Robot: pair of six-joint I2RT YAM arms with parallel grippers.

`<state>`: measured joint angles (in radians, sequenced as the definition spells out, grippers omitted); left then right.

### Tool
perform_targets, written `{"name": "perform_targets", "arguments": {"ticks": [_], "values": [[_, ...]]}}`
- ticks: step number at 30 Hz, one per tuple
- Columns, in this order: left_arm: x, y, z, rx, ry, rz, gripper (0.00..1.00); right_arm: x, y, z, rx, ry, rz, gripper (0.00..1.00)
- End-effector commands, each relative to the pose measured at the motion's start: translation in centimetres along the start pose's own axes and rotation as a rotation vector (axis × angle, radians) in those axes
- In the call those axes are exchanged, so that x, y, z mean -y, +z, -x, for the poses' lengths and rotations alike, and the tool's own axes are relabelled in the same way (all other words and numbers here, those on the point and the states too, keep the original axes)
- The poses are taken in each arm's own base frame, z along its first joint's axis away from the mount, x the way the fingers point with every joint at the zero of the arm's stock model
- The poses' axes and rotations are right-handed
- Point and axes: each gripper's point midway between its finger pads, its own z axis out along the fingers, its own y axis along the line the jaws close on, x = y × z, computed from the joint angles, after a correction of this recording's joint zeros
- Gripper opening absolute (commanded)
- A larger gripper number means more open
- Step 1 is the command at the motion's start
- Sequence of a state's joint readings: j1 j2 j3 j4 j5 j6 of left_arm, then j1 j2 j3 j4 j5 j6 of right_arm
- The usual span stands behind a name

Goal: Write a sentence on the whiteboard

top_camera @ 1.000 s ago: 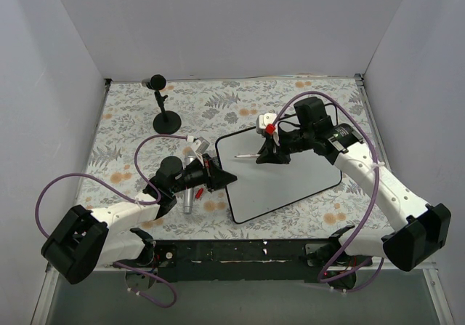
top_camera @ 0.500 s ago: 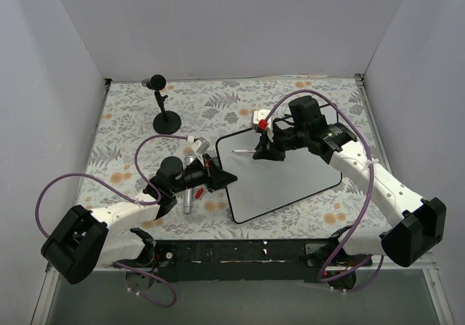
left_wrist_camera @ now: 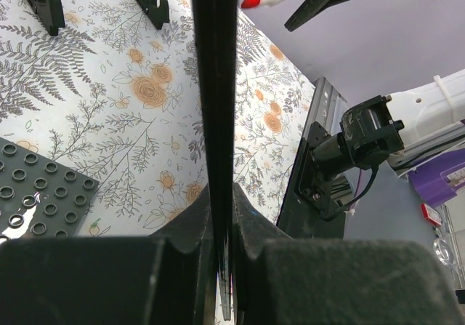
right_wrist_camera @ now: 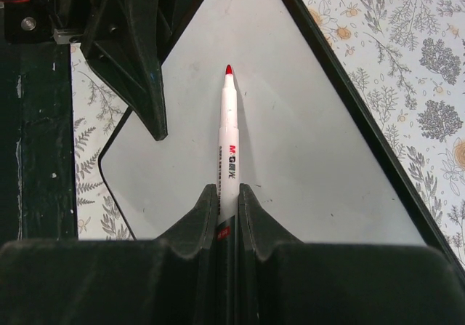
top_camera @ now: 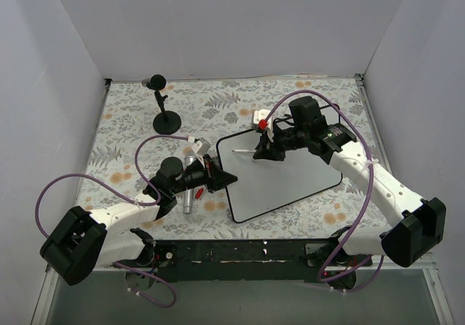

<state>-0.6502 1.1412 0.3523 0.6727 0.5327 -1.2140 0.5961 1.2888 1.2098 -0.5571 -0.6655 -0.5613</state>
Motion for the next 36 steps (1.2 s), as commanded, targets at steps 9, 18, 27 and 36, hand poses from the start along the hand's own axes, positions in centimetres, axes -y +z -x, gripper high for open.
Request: {"name": "perform_targets", "arguments": {"ticks": [9,18,27,36], "values": [[0.2,-0.09,1.59,0.05,0.088,0.009,0.0,-1.1,-0.46,0.57,0.03,-0.051,0.03,0.01],[0.13,-0.09,1.54,0.05,0.088,0.011,0.0,-1.18,-0.49,0.28,0.026,-0.052,0.029,0.01],[0.17,-0.1,1.56,0.05,0.091,0.009,0.0,-0.91,-0.34,0.15,0.023,-0.049,0.02,0.01],[0.14,-0.11,1.6,0.052,0.093,0.012,0.0,-1.16,-0.35,0.12,0.025,-0.051,0.031,0.01]]}}
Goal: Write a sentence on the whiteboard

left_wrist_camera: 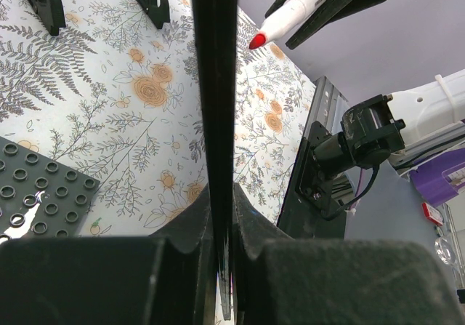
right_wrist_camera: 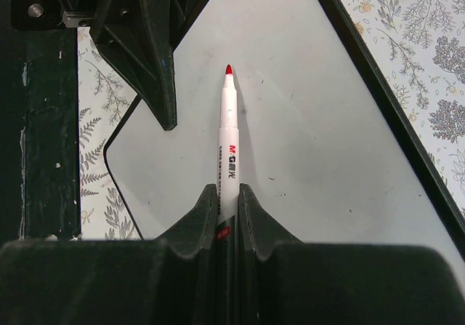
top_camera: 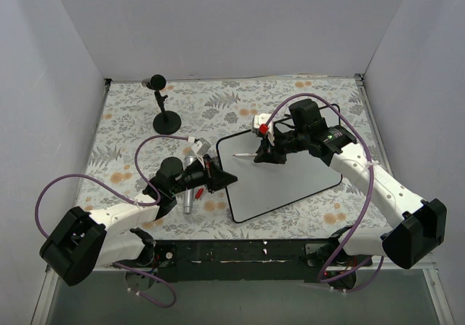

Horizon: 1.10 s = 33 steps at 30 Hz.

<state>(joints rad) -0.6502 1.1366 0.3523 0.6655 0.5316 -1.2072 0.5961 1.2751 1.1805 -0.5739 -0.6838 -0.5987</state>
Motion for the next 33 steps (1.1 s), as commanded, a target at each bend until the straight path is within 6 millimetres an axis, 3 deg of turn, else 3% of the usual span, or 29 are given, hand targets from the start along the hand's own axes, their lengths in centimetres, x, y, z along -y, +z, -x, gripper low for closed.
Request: {"name": "perform_targets", "arguments": {"ticks": [1,33], "values": [[0.22,-0.08,1.67,0.055,0.089,0.007,0.0,-0.37,-0.33,0.9,0.032,-0.033,0.004,0.01],[0.15,-0.14,1.56,0.054,0.091,0.009,0.0,-1.23,-0.69,0.83,0.045,-0.057,0.032,0.01]]}}
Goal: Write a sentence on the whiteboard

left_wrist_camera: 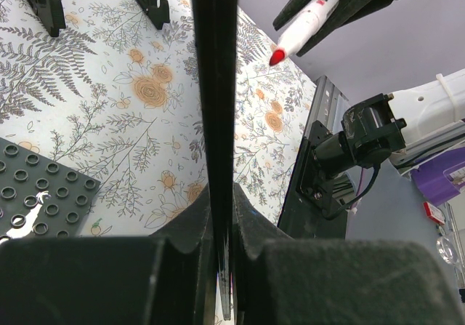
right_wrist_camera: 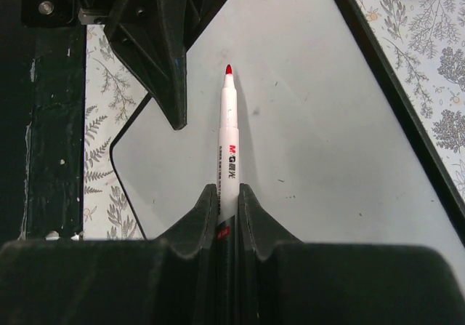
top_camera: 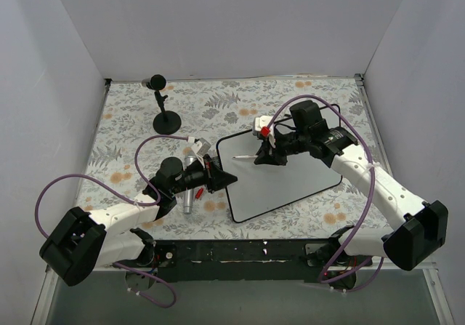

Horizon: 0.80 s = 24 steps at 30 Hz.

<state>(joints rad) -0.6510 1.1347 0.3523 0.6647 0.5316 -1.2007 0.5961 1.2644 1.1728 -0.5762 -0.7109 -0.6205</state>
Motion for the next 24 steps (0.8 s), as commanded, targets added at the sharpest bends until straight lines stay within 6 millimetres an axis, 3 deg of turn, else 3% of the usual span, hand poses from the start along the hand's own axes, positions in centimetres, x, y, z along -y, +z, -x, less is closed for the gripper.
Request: {"name": "perform_targets", "arguments": {"ticks": [1,24], "values": [[0.1,-0.1,1.6,0.055,0.085,0.01,0.0,-0.7,-0.6,0.4,0.026,-0.032,0.009,0.01],[0.0,0.0,1.6,0.065,0.074,0.015,0.0,0.3,-1.1,0.1,0.037,0.041,-0.066,0.01]]}}
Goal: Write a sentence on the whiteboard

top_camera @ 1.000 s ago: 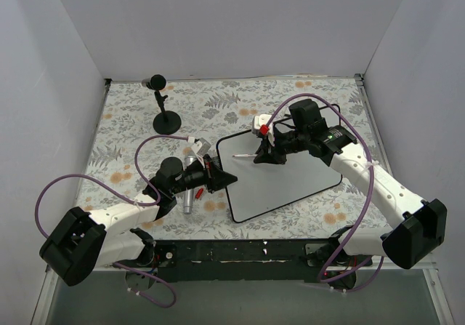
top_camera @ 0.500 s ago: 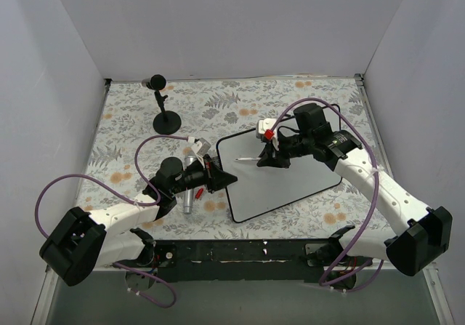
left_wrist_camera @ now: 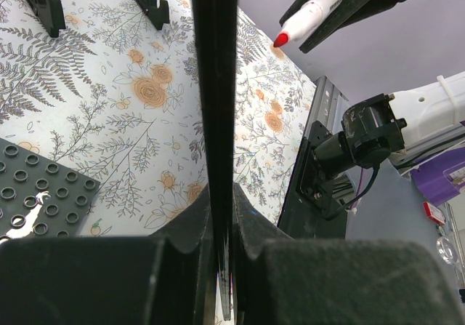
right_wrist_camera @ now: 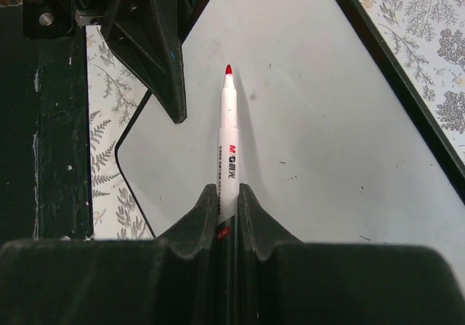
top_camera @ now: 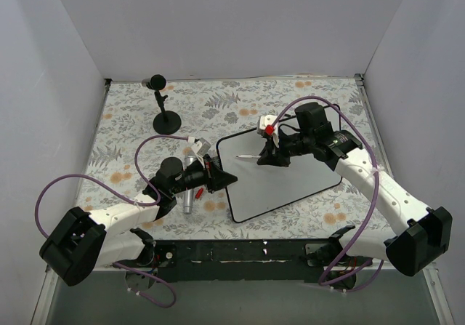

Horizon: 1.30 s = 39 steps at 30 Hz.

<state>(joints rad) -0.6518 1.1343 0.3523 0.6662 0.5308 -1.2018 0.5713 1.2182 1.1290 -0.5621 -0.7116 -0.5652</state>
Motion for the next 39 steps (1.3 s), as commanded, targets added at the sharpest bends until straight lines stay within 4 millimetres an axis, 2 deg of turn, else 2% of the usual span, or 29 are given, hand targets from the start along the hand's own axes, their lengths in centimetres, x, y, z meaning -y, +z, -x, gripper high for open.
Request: {"name": "perform_targets", "arguments": {"ticks": [1,9,20,30,39], "values": [[0.0,0.0,1.6,0.064,0.073,0.013,0.0,0.6,-0.3,0.7,0.028,-0.011,-0.042,0.01],[0.1,0.0,1.7,0.06,0.081,0.014,0.0,1.9,-0.3,0.2,0.004,0.006,-0.103,0.01],[0.1,0.2,1.6,0.053,0.089,0.012,0.0,2.5,0.3,0.4,0.003,0.035,-0.096,0.01],[0.0,0.3,1.6,0.049,0.094,0.012,0.0,1.8,1.0,0.9,0.008,0.034,-0.032,0.01],[0.0,0.2,1.5,0.052,0.094,0.016,0.0,1.2,1.3,-0.5,-0.034,0.035,-0.009,0.01]]}}
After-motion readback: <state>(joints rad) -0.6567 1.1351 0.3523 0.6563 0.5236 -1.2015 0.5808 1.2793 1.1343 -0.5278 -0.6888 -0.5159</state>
